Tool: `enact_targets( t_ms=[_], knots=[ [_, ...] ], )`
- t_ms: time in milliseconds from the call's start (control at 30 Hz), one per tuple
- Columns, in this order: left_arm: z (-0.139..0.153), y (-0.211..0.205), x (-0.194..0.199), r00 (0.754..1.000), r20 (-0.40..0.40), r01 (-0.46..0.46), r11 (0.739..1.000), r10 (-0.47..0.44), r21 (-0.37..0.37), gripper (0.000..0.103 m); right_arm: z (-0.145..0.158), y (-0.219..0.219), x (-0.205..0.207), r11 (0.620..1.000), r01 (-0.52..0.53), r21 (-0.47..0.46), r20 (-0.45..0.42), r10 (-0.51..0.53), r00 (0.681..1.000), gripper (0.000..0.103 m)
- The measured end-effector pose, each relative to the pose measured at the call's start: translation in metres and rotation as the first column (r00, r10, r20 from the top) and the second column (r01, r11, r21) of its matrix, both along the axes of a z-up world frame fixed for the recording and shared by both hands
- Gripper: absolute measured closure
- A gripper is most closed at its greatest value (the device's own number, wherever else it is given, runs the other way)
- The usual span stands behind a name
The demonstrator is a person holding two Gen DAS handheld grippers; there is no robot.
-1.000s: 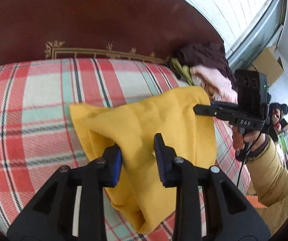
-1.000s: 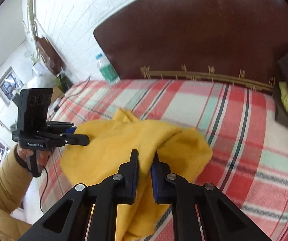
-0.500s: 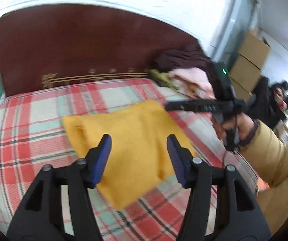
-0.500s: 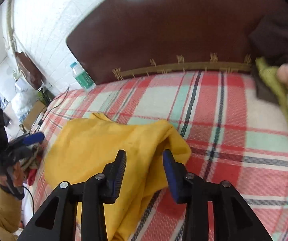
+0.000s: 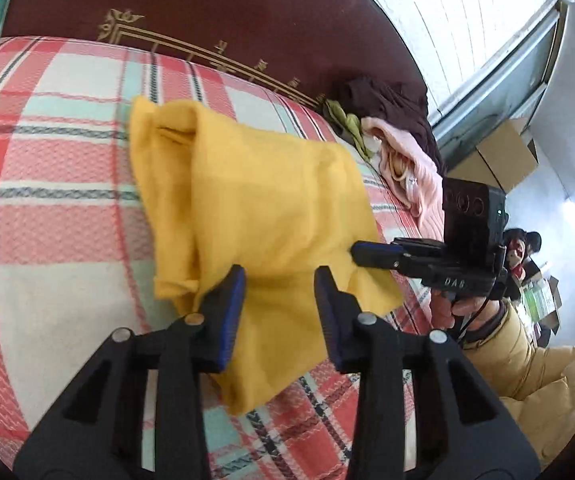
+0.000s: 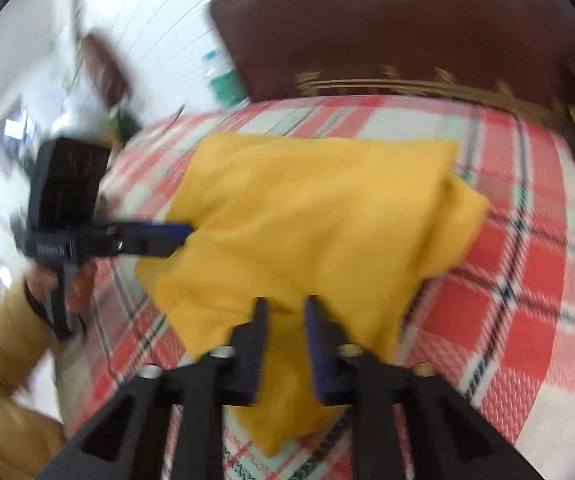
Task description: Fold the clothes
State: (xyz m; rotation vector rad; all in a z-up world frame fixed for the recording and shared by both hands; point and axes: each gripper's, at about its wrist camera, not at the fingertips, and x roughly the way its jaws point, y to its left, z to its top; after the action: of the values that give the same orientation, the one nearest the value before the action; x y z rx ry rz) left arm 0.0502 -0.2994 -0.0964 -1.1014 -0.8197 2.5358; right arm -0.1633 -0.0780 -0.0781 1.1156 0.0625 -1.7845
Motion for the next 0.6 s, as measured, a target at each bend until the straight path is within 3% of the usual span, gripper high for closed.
enact_targets(
  t_ms=[133,200,233,267,333,467,567,600],
  knots=[
    [0.011,0.013,0.011,0.999,-0.039,-0.011,0.997,0.007,-0.079,0.062,0.000,0.003,0.009,0.999,0.005,0.034,-0.037,-0.004,0.999,0.098],
    [0.021,0.021,0.019,0.997,-0.073,-0.026,0.992,0.017,-0.122,0.043,0.009,0.005,0.016,0.999,0.009,0.044,-0.041,-0.008,0.999,0.085],
    [0.026,0.025,0.023,0.996,-0.091,-0.035,0.989,0.022,-0.143,0.027,0.017,0.008,0.023,1.000,-0.001,0.031,-0.060,0.003,0.998,0.078],
    [0.031,0.030,0.026,0.994,-0.108,-0.043,0.985,0.026,-0.164,0.020,0.025,0.011,0.030,1.000,-0.014,0.017,-0.084,0.015,0.996,0.072],
    [0.035,0.035,0.030,0.993,-0.119,-0.046,0.979,0.022,-0.201,0.019,0.032,0.009,0.045,0.998,-0.067,0.012,-0.114,0.067,0.991,0.071],
    [0.008,0.026,0.014,0.997,0.010,-0.067,0.970,0.071,-0.233,0.019,0.016,-0.008,0.060,0.988,-0.118,0.104,-0.128,0.131,0.983,0.069],
    [0.001,0.022,0.014,0.996,0.023,-0.083,0.968,0.092,-0.239,0.020,0.002,-0.008,0.057,0.987,-0.089,0.134,-0.144,0.108,0.984,0.073],
    [0.001,0.021,0.015,0.995,0.018,-0.088,0.967,0.095,-0.240,0.020,0.001,-0.006,0.055,0.989,-0.077,0.124,-0.147,0.095,0.985,0.080]
  ],
)
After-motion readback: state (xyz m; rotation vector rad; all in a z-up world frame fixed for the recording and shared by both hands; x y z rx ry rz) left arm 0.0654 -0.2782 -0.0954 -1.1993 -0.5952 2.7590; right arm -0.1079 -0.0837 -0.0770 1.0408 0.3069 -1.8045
